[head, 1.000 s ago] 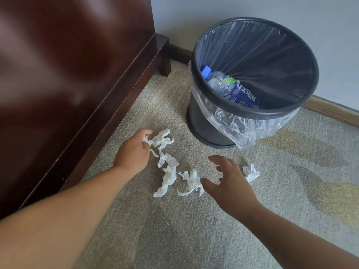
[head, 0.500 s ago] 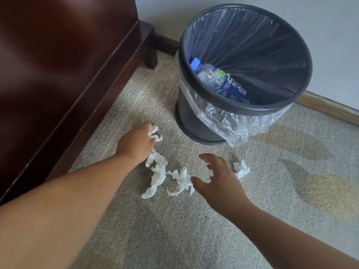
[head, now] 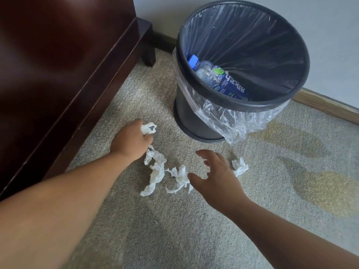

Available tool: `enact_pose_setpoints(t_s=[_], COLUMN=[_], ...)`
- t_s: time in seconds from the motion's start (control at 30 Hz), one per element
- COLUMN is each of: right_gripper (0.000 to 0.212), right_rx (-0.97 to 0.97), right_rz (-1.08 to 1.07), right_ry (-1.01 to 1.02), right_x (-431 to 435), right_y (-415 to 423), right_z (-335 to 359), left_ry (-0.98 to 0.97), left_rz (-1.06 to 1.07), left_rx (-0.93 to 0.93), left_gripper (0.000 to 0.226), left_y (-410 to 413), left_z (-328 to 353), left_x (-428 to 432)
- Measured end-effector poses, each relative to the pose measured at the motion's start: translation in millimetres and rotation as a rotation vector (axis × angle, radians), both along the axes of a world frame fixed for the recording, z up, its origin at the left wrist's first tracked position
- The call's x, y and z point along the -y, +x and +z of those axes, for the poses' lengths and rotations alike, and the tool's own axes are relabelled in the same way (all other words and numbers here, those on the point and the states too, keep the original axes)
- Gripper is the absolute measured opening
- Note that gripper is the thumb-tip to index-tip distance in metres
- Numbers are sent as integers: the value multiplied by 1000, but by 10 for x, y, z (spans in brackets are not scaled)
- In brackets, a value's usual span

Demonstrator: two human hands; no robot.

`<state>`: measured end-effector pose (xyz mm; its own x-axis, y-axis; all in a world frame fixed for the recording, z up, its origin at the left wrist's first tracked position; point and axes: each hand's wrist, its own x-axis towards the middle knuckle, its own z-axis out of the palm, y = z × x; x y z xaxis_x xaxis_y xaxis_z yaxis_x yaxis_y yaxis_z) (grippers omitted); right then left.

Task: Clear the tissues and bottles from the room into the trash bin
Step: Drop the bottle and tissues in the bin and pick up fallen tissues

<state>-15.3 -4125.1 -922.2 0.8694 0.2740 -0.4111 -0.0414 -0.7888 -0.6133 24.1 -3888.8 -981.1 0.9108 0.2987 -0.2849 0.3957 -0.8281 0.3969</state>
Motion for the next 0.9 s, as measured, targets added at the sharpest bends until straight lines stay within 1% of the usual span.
enact_pose_setpoints(t_s=[0.07, 0.17, 0.27, 0.33, 0.43, 0.57, 0.63, 0.67, 0.8, 0.9], right_gripper=[58, 58, 58, 58, 58, 58, 58, 58, 57, 57], right_rx=[7, 15, 13, 6, 0, -4, 0, -1, 3, 2], right_rz=[2, 9, 24, 33, 32, 15, 7, 2, -1, -5], right_ry=[12, 15, 15, 18, 18, 32, 22, 17, 3, 0], right_x=[3, 17, 30, 35, 64, 122, 149, 160, 170, 170], right_y=[-5, -18, -53, -84, -120, -134, -128, -125, -116, -111], right_z=[-2, -2, -13, -16, -18, -24, -32, -34, -42, -51], left_ry=[-8, -29, -35, -31, -13, 100, 138, 136, 93, 101], left_rz=[10, 47, 2, -41, -65, -166, -192, -185, -163, -193], left_rx=[45, 98, 140, 112, -15, -193, -185, -171, -200, -250], left_gripper=[31, 28, 23, 22, 8, 19, 11, 12, 34, 35], left_y=[-68, -192, -309, -379, -440, -436, -418, -407, -380, -391], left_z=[46, 106, 136, 113, 71, 57, 35, 26, -61, -138], left_x=[-11, -40, -63, -74, -37, 99, 151, 175, 214, 208])
